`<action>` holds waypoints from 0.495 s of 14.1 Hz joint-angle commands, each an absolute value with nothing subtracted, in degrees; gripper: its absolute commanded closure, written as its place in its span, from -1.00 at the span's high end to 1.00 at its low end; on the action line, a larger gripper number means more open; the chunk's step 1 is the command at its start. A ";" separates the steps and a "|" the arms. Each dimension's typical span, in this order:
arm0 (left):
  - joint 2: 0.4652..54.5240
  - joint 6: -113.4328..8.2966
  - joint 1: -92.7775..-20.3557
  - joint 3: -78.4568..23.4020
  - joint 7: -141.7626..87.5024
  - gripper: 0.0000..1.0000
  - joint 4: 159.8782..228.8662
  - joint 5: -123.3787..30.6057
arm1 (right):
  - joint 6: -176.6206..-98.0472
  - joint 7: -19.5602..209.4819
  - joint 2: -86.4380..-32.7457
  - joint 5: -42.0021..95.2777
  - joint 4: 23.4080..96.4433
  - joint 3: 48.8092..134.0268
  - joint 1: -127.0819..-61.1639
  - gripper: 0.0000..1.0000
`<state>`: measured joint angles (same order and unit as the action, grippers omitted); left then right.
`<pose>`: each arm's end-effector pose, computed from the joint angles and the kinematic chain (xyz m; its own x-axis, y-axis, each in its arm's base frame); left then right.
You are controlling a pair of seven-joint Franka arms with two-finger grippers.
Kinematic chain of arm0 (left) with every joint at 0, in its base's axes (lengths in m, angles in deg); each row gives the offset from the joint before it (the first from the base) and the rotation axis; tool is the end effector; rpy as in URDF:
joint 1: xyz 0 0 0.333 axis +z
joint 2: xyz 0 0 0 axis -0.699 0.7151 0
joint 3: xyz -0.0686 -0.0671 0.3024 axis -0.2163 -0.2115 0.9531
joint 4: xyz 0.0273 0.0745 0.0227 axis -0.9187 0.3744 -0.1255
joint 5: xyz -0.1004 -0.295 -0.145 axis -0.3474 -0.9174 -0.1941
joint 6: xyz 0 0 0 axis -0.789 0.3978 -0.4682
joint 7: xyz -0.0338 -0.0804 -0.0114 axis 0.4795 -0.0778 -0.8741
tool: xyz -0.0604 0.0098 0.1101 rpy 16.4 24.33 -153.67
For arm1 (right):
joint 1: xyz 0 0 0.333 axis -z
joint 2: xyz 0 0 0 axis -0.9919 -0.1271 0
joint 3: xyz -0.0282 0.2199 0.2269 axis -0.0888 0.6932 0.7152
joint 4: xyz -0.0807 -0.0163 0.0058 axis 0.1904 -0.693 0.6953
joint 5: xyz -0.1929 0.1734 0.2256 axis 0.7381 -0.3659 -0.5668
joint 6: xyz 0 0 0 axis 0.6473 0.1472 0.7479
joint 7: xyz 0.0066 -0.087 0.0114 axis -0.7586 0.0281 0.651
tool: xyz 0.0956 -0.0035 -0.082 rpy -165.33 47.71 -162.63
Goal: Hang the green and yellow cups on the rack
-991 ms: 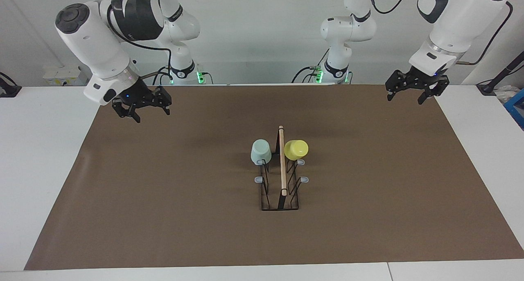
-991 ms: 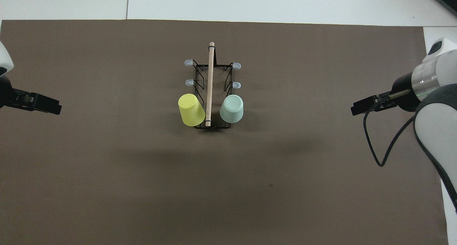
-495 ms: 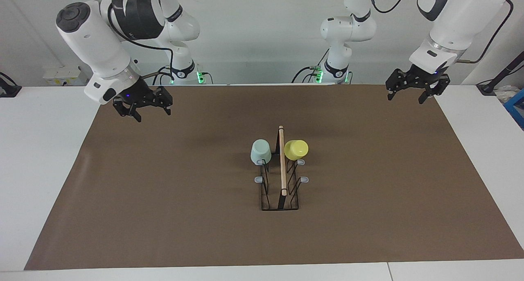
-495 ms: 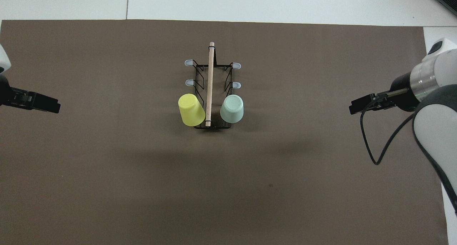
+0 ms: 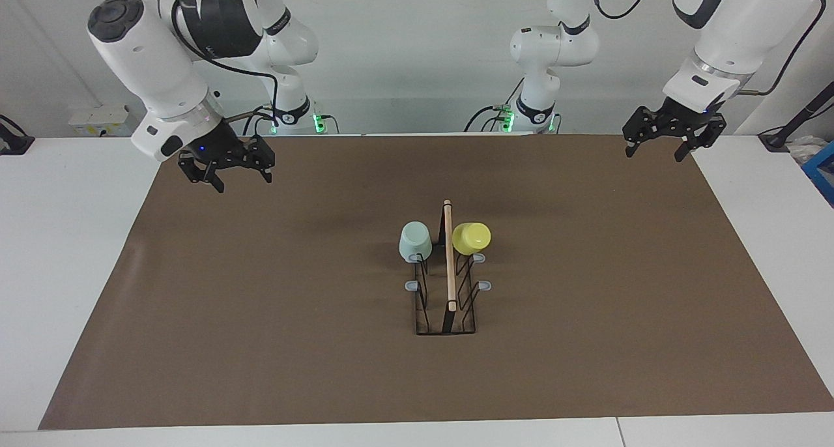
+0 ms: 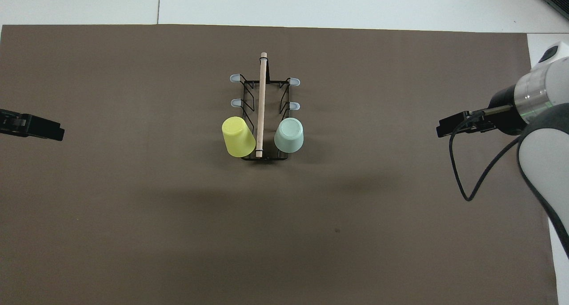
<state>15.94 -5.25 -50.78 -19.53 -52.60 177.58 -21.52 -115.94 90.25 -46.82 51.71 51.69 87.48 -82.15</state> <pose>0.4963 -0.0128 0.6050 0.9800 -0.1991 0.0056 -0.1992 -0.9799 0.0081 0.5207 0.0352 0.5550 0.9950 0.0961 -0.0275 0.0929 -0.9907 -0.0995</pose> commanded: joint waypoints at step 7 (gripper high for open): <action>14.80 -4.97 -51.56 -18.70 -52.77 1.00 178.16 -20.99 | -110.61 87.67 -48.56 54.50 47.32 85.54 -81.99 1.00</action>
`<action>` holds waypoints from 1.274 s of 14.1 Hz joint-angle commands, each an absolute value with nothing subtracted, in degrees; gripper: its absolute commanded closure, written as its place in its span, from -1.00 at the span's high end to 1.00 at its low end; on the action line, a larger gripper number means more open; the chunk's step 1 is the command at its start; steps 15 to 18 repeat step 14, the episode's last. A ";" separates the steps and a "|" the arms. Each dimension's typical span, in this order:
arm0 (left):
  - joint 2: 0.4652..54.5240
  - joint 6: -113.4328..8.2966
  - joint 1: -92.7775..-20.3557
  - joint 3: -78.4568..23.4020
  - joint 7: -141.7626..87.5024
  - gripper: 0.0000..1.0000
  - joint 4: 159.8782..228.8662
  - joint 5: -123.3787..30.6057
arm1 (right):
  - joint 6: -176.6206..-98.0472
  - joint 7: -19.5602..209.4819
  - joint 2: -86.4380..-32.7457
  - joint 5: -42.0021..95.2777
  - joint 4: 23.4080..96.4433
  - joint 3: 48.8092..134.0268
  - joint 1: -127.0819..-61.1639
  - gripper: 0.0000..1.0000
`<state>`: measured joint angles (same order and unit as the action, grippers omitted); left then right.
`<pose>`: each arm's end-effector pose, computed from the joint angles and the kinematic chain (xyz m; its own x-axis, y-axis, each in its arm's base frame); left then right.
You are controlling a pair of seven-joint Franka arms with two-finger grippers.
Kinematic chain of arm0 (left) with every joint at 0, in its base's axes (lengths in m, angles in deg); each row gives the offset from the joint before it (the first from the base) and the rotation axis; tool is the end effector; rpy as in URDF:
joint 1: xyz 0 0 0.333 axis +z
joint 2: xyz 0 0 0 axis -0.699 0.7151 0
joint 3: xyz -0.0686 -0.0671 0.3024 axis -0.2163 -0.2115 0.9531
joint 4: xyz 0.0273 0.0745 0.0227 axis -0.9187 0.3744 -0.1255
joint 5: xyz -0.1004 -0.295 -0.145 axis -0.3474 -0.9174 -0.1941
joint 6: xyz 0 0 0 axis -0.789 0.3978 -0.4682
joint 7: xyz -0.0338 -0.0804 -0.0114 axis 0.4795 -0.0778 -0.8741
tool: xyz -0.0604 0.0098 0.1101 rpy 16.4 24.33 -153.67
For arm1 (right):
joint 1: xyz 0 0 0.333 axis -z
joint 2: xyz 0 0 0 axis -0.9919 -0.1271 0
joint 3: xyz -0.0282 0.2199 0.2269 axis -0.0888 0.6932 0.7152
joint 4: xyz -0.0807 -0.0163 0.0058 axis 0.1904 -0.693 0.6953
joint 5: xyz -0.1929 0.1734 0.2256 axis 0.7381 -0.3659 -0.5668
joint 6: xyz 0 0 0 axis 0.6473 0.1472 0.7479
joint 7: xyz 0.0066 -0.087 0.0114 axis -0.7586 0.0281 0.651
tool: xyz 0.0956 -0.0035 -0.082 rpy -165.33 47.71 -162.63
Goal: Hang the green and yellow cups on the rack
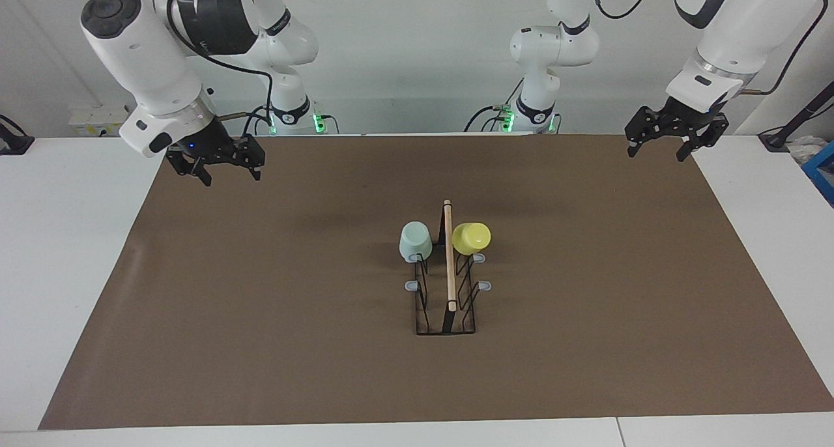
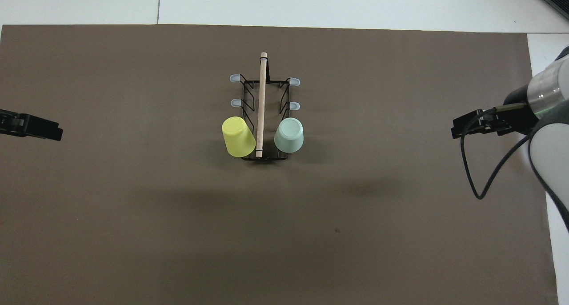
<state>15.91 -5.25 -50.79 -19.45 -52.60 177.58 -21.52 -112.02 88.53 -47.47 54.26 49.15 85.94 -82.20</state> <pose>0.4962 -0.0122 0.6053 0.9802 -0.1979 0.0061 -0.1980 -0.9802 0.0081 0.5191 0.0169 0.5618 0.9966 0.0485 -0.0667 0.0448 -0.9975 -0.0551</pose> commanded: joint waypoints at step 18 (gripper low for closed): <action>14.53 -5.15 -51.21 -18.44 -52.77 1.00 178.51 -21.34 | -112.28 87.58 -48.29 54.68 47.40 85.54 -82.61 1.00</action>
